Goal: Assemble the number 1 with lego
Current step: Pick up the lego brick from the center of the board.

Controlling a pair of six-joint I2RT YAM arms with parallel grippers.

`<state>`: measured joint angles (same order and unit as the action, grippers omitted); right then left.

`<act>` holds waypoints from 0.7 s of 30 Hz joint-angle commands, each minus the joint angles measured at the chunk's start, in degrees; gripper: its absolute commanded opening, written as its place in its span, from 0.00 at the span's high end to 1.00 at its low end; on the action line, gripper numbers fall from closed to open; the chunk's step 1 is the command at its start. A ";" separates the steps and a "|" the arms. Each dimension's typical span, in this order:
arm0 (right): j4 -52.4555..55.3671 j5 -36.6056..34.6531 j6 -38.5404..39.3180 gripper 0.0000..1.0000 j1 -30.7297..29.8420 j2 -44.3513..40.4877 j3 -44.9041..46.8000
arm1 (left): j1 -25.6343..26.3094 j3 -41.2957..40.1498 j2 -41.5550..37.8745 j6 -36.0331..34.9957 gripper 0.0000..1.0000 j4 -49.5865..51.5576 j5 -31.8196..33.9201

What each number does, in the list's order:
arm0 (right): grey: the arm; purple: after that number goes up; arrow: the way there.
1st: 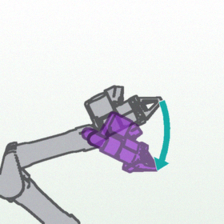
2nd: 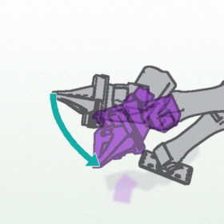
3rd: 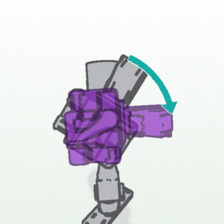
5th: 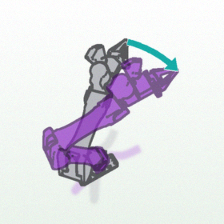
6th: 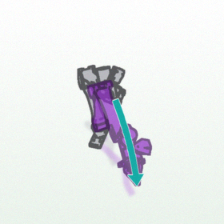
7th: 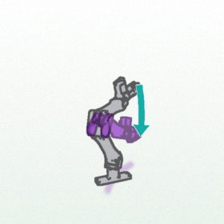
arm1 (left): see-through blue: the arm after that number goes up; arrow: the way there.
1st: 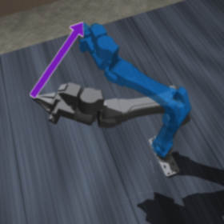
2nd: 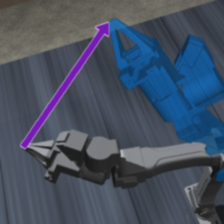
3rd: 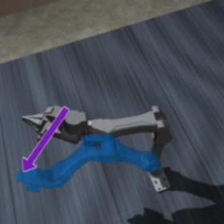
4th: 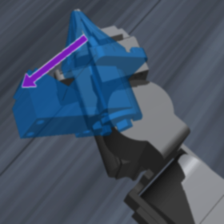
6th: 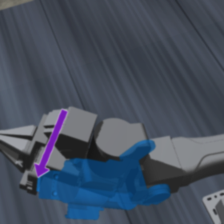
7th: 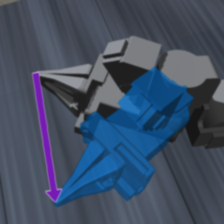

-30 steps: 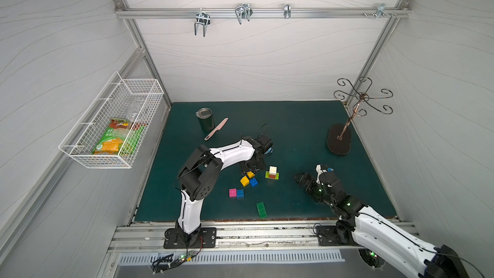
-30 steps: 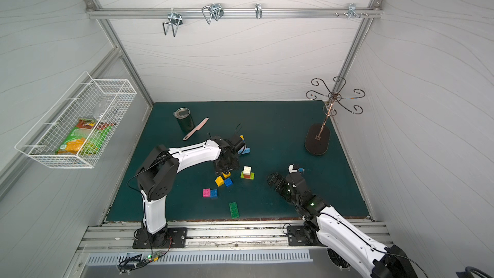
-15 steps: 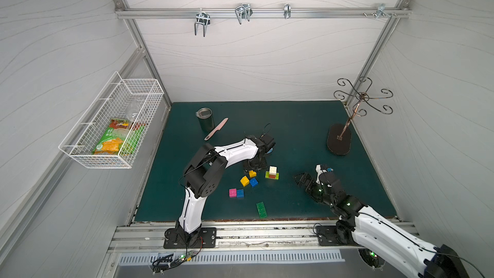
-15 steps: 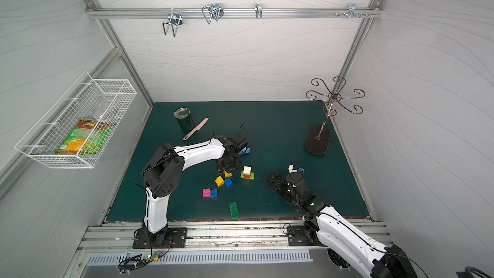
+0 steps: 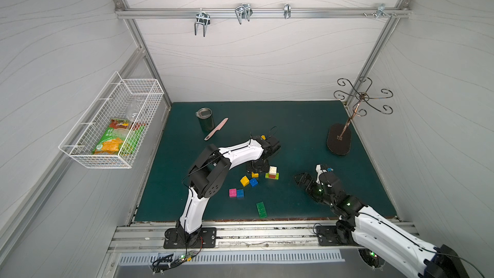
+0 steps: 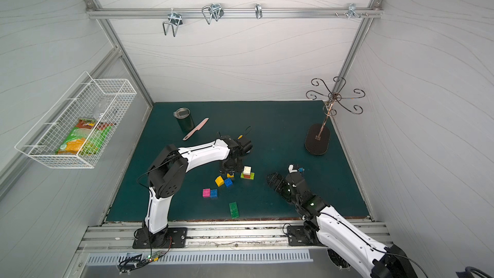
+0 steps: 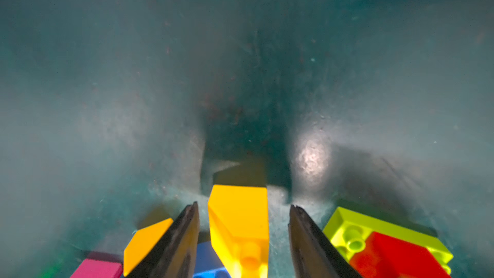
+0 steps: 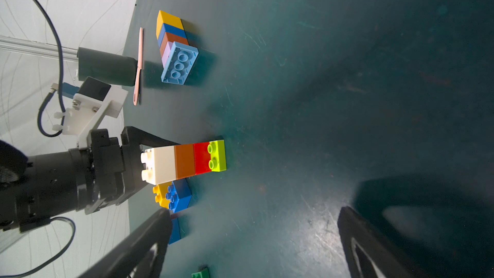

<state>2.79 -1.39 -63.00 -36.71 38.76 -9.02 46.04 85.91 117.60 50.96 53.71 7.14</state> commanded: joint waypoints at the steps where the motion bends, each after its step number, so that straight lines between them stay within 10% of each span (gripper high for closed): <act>1: -0.50 0.18 0.82 0.01 0.29 -0.44 -0.30 | 0.01 0.18 0.54 -1.11 0.41 -0.50 0.01; 21: -0.37 0.24 0.83 0.01 0.41 0.13 -0.50 | -0.34 -3.30 -1.23 -2.92 0.58 -4.43 -4.05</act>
<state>2.81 -1.28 -63.00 -36.62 38.79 -9.02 45.80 82.98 117.14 49.04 49.10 3.81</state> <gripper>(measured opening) 0.990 0.433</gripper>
